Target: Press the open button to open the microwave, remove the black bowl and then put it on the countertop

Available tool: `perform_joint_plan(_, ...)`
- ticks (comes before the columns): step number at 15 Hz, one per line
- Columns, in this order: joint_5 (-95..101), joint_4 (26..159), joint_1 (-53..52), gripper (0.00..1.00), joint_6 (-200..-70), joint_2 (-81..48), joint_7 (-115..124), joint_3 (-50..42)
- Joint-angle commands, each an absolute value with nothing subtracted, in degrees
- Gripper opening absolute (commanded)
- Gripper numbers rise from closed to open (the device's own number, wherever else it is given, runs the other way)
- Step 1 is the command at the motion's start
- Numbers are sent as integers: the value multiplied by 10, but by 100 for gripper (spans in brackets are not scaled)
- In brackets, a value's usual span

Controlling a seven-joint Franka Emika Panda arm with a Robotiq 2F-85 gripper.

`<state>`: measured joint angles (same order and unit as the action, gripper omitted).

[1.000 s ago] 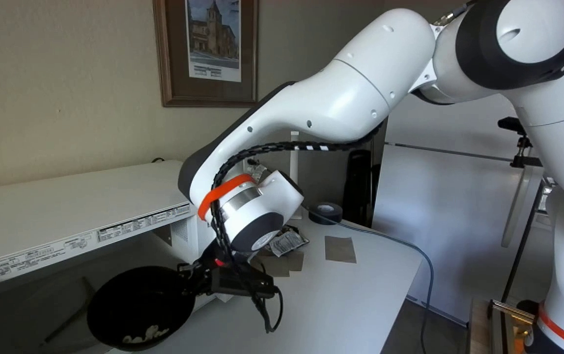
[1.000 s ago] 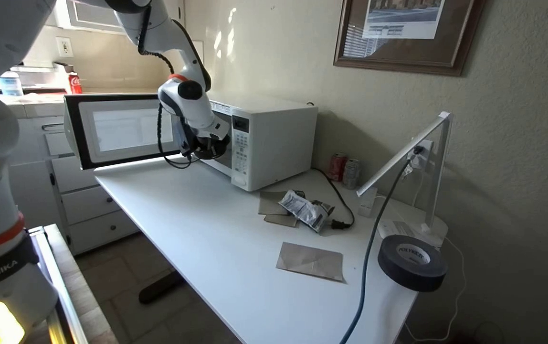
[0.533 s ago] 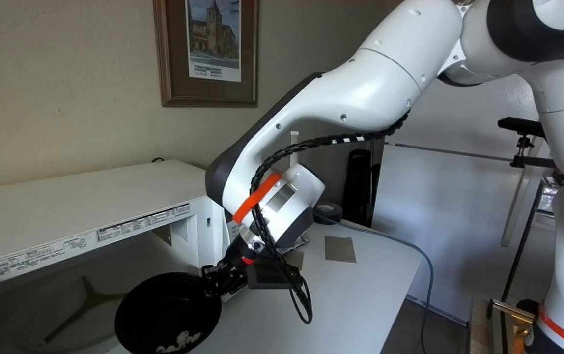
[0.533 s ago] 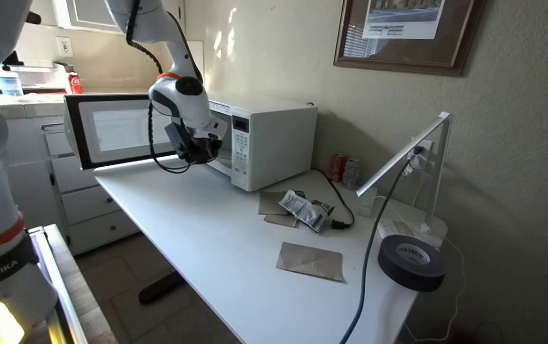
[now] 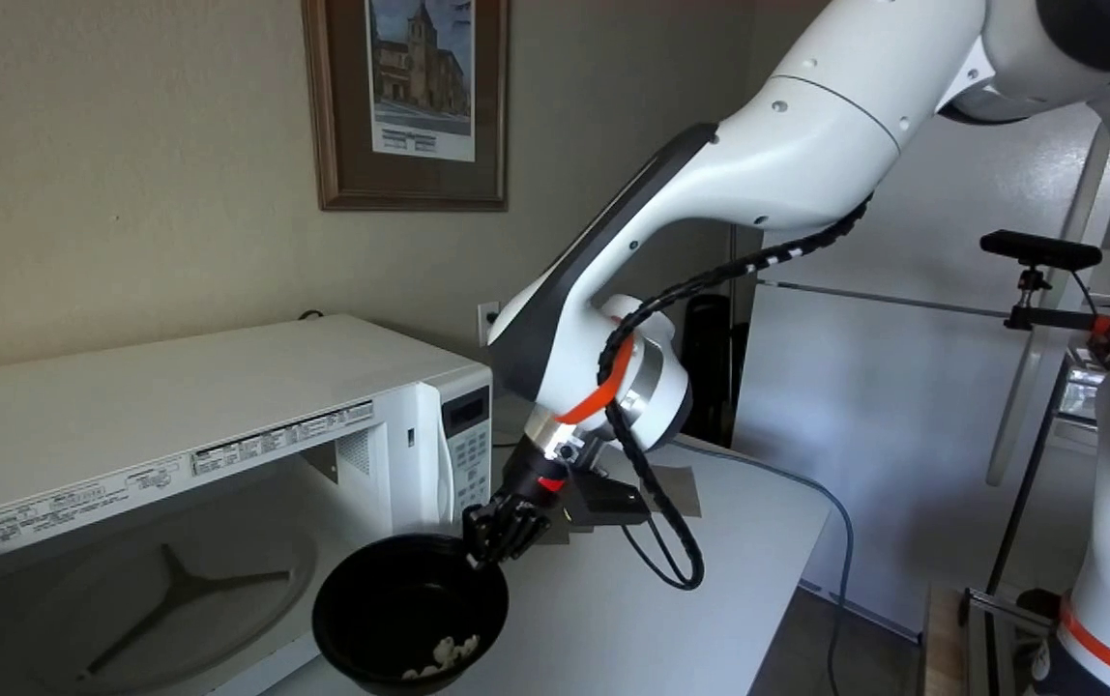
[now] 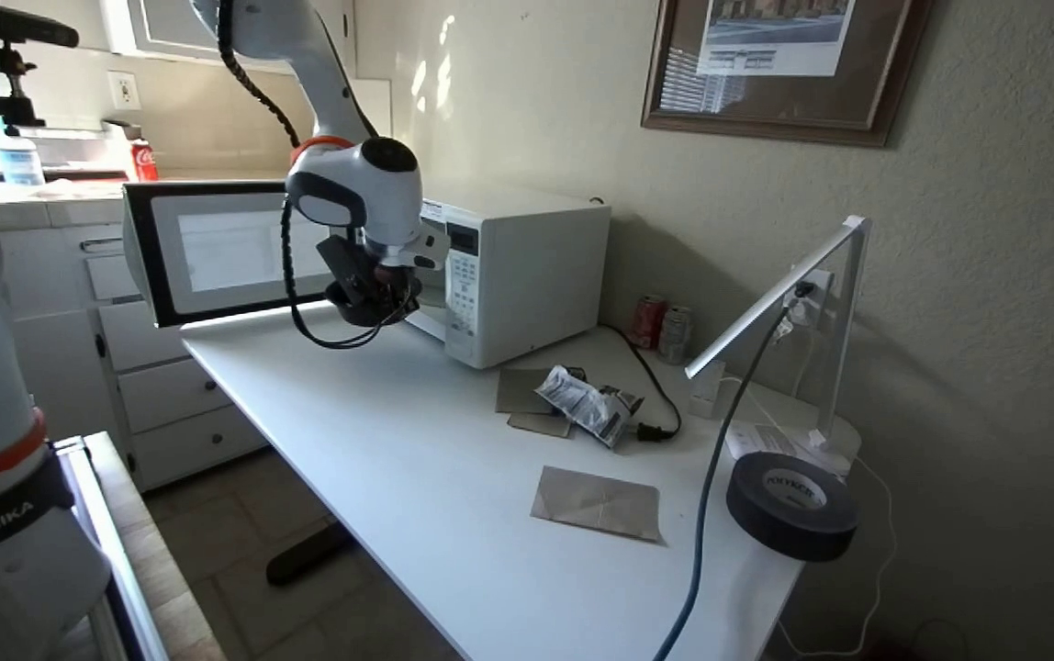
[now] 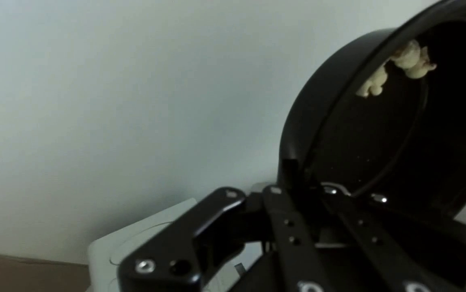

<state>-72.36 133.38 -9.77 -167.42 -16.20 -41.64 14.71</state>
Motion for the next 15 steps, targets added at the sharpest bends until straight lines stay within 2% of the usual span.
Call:
perform_joint_plan(1,-620,1393,-92,2,-1606,-99,-347,111)
perform_joint_plan(7,-506,1434,-86,2,-1579,-66,-311,65)
perform_joint_plan(15,-510,1468,-71,2,-1600,-70,-393,48)
